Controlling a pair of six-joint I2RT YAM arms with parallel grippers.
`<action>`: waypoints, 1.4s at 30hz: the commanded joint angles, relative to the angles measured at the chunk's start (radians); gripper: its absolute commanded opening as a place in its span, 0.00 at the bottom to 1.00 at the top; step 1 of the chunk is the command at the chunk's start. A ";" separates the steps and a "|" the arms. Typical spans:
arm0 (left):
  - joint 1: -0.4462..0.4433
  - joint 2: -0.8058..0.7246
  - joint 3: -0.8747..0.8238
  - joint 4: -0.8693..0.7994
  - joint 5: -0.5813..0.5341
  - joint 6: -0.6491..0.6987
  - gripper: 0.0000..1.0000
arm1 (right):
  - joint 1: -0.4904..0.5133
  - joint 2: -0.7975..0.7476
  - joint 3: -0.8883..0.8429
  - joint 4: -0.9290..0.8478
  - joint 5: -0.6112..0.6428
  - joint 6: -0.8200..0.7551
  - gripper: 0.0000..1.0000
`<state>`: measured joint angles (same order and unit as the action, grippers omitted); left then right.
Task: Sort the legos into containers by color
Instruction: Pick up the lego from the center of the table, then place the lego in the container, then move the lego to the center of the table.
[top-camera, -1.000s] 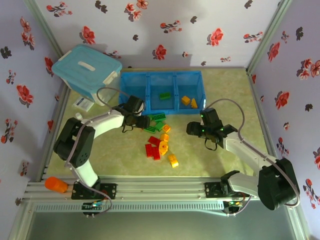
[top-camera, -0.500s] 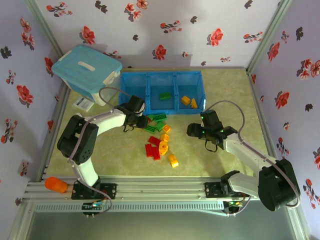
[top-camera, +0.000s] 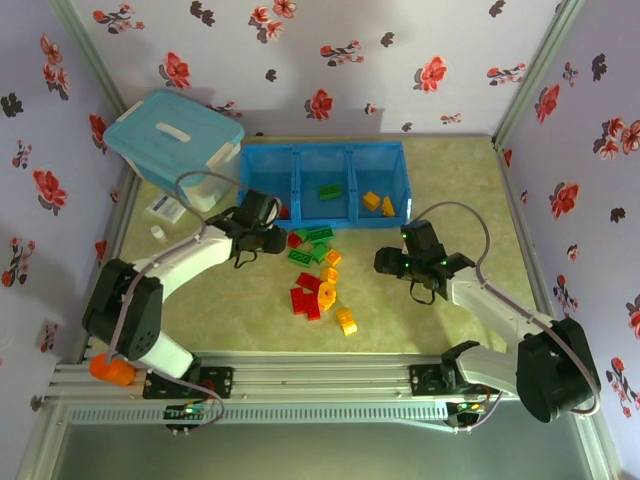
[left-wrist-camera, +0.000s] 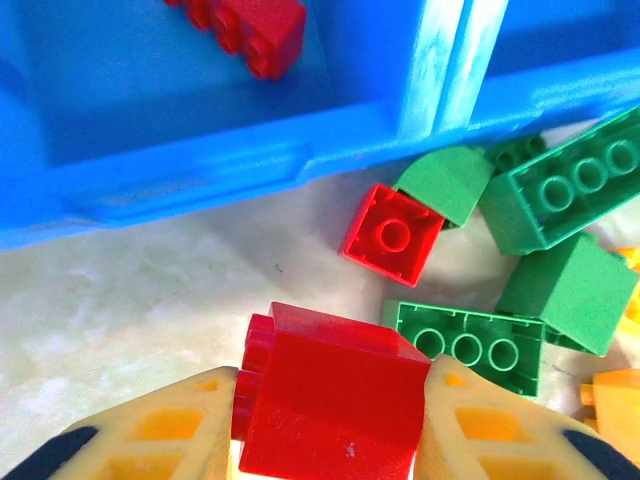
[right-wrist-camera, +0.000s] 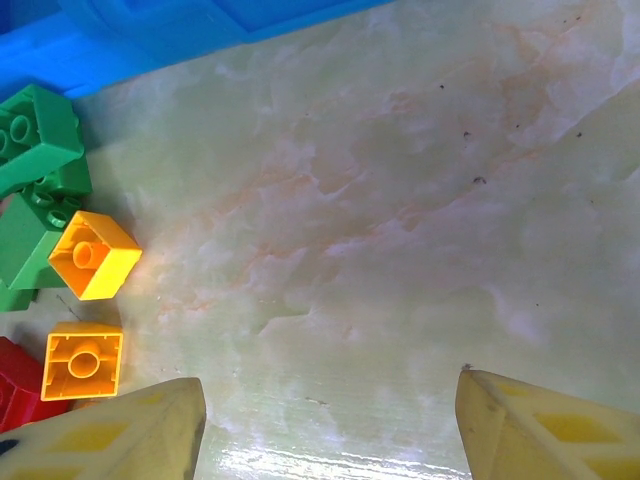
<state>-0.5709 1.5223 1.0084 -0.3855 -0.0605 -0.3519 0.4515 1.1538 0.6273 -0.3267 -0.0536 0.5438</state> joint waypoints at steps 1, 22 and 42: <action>0.020 -0.057 0.023 -0.035 -0.052 0.010 0.29 | 0.000 -0.008 -0.014 0.026 -0.008 0.032 0.67; 0.148 0.191 0.417 -0.165 -0.031 0.024 0.67 | 0.010 -0.150 -0.089 -0.025 -0.004 0.064 0.67; -0.206 -0.213 -0.054 -0.172 -0.073 -0.208 0.68 | 0.030 -0.110 -0.070 0.019 -0.024 0.082 0.67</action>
<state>-0.7181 1.3338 1.0275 -0.5331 -0.1127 -0.4458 0.4725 1.0218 0.5430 -0.3260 -0.0616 0.6113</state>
